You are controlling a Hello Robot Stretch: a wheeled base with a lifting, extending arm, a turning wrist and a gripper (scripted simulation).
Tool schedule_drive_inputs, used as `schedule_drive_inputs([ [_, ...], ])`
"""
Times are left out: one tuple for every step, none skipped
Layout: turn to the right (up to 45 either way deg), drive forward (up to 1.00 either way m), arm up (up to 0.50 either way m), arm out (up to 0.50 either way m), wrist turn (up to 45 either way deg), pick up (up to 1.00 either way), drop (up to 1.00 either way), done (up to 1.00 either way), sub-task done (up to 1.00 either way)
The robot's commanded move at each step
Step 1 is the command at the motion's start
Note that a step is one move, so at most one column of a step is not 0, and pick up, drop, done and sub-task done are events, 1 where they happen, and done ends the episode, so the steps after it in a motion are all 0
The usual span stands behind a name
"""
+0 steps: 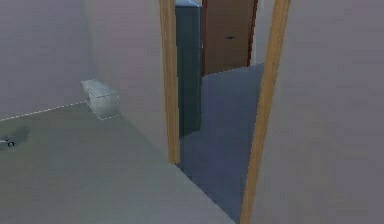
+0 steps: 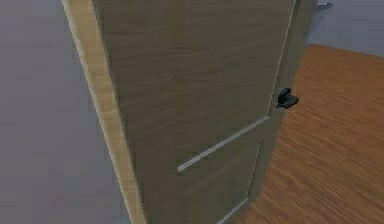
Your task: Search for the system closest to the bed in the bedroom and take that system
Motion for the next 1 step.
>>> schedule_drive_inputs([
  [0.0, 0.95, 0.0, 0.0, 0.0, 0.0, 0.0, 0.0, 0.0],
])
